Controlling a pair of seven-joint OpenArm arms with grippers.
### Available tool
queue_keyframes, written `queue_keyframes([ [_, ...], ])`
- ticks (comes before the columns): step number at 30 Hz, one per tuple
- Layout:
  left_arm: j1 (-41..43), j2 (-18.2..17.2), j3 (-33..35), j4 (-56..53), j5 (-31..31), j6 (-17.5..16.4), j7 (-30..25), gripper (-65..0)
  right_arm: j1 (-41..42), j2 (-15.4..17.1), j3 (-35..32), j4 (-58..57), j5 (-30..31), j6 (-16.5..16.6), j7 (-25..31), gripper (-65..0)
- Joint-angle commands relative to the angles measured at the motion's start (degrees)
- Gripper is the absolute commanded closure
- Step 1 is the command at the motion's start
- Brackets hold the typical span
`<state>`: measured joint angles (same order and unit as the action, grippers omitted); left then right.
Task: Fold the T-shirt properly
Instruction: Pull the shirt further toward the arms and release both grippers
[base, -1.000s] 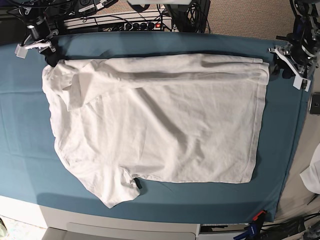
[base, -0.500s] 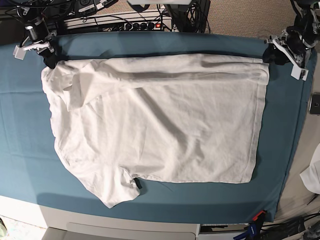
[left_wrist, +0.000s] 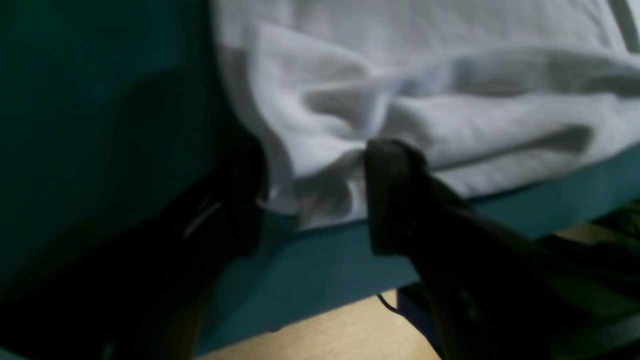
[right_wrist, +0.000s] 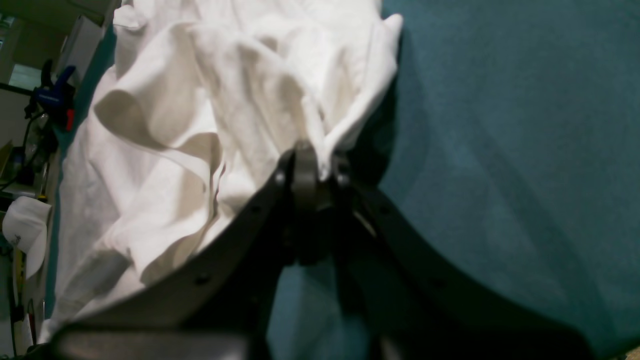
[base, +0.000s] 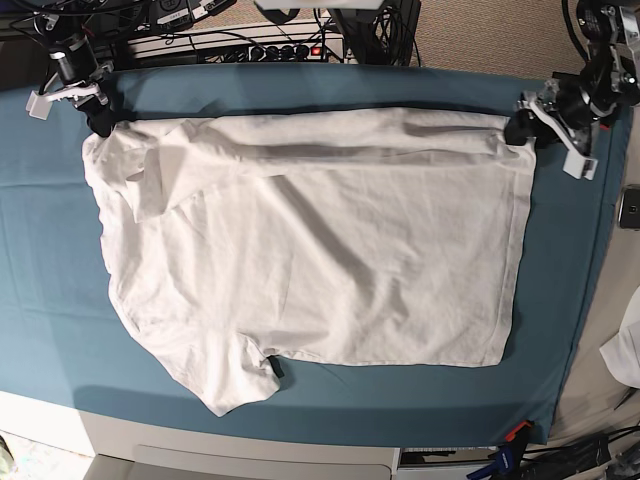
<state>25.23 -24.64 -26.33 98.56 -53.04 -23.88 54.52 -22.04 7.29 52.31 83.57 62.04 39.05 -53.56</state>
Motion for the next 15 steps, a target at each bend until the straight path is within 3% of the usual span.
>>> queue_keyframes([
  [1, 0.31, -0.72, 0.55, 0.42, 0.26, 0.00, 1.18, -32.6, 0.00, 0.94, 0.13, 0.81, 1.57, 0.95, 1.01, 0.0],
  [4, 0.31, -0.59, 0.70, 0.44, 0.26, 0.00, 1.18, -29.8, 0.00, 0.94, 0.13, 0.81, 1.55, 0.95, 1.01, 0.0],
  [9, 0.31, -0.61, 0.66, 0.50, 0.26, 0.00, 1.14, -0.1, 0.00, 0.96, 0.13, 0.81, 1.55, 0.95, 0.72, 0.0],
  [15, 0.76, -0.76, 0.63, 2.08, 2.10, 0.00, 2.49, 0.0, -0.90, 0.98, 0.28, 0.81, 1.53, 0.95, -0.66, 0.0],
])
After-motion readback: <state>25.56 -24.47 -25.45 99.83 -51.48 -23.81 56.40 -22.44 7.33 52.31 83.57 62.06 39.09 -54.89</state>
